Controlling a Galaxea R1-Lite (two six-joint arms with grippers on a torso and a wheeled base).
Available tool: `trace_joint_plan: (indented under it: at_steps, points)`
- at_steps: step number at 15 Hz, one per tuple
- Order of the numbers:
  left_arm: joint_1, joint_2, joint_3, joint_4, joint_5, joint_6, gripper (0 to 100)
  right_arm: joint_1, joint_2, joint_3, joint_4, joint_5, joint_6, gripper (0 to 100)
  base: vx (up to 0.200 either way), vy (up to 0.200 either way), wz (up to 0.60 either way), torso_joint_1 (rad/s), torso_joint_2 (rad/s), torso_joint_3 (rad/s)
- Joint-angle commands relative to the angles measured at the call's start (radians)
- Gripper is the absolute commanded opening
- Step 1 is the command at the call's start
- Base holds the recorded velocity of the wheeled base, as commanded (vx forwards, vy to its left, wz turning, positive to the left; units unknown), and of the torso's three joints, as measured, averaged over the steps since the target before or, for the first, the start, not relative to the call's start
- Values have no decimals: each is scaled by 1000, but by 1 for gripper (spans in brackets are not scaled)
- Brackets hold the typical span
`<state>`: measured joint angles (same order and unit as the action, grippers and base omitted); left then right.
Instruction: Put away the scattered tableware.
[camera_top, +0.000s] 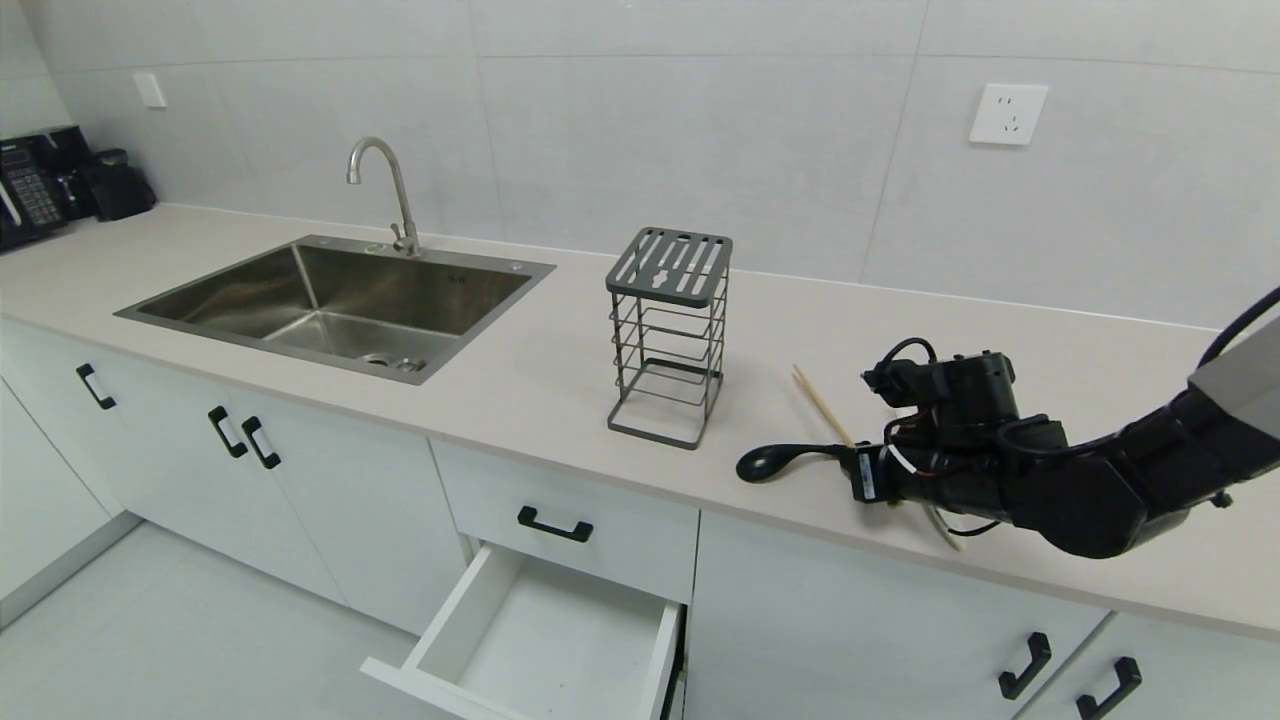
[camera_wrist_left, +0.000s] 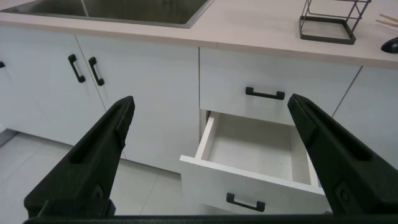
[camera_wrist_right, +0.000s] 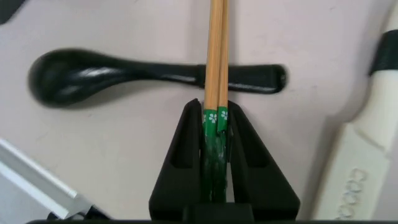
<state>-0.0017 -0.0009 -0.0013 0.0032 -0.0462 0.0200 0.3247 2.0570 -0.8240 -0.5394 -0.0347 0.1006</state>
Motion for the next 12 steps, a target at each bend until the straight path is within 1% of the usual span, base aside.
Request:
trace_joint_plan:
  at_steps: [1,3,5,9,12]
  points:
    - [0,1,1,0,0,0,100,-4,-54,3,-8,-2,-1,0,0,0,0,0,0,0]
    - [0,1,0,0,0,0,100,-4,-106,14,-8,-2,-1,0,0,0,0,0,0,0]
    - [0,1,0,0,0,-3,100,19,-259,83,-10,-1,-7,0,0,0,0,0,0,0]
    - [0,1,0,0,2,-8,100,59,-452,201,-10,2,-10,0,0,0,0,0,0,0]
    - [0,2,0,0,2,-8,100,77,-528,217,-7,9,-41,0,0,0,0,0,0,0]
